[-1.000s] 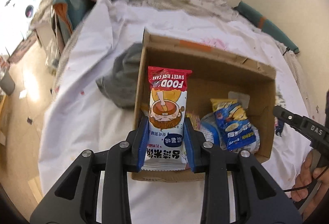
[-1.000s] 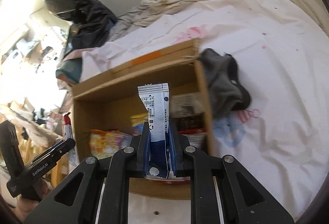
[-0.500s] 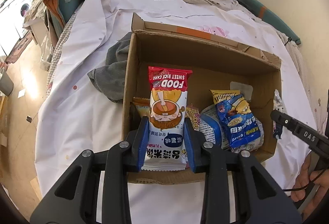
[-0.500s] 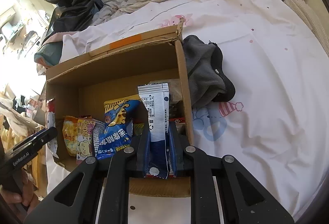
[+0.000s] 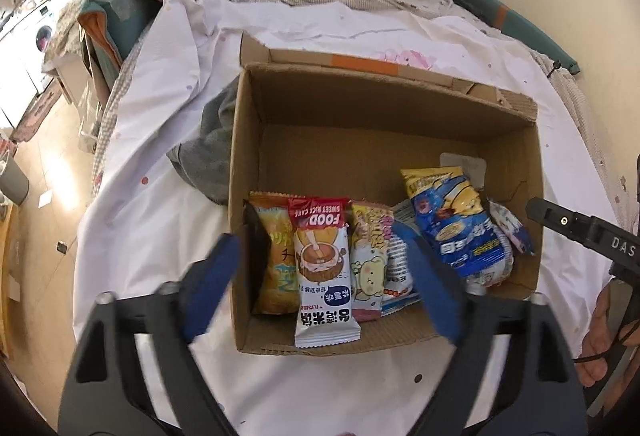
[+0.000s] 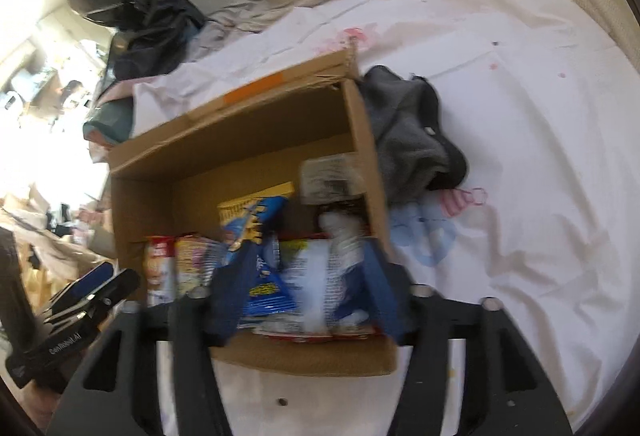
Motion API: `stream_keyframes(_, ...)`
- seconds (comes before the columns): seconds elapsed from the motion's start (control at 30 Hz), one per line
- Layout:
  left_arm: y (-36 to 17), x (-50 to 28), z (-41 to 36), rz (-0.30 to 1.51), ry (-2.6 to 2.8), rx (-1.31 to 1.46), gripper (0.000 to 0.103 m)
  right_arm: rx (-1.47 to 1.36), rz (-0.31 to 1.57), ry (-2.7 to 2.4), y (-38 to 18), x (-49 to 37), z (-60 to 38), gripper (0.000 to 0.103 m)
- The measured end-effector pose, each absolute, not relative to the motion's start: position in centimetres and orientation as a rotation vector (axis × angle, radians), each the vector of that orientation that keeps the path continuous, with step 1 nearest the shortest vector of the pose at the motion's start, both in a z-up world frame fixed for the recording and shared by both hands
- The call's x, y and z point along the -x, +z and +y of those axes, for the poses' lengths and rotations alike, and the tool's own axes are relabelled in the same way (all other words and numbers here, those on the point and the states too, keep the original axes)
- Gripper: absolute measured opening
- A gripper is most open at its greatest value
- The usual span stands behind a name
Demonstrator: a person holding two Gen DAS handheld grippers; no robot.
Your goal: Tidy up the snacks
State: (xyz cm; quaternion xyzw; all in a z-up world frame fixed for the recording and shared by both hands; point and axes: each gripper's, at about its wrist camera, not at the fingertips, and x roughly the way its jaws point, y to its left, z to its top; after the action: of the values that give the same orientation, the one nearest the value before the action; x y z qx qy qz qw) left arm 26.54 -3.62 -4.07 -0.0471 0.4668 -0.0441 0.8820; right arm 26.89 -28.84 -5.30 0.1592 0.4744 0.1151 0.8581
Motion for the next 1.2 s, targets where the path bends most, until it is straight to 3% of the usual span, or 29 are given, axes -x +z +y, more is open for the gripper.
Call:
stream_keyframes(0.13,-3.3,-26.1,-3.5,0.945,-0.089,0.094,0.087,-0.32,0.961,0.25,-4.3,-26.3,-28.4,0.061)
stream_keyframes(0.33,-1.3,-24.2,-2.2,0.875,-0.041,0.1,0.087,-0.384,0.898,0.28,-2.7,-24.5,-29.0,0.07)
stream_keyframes(0.67,1.4,-17.6,0.1,0.762,0.001,0.072,0.087,-0.276,0.772,0.283,0.1,-18.3,-27.2,0.094)
stream_keyframes(1.2,0.4,-10.9,-0.3,0.759,0.013,0.072,0.087,-0.143,0.732,0.226,-0.9,-10.6,-24.4,0.095)
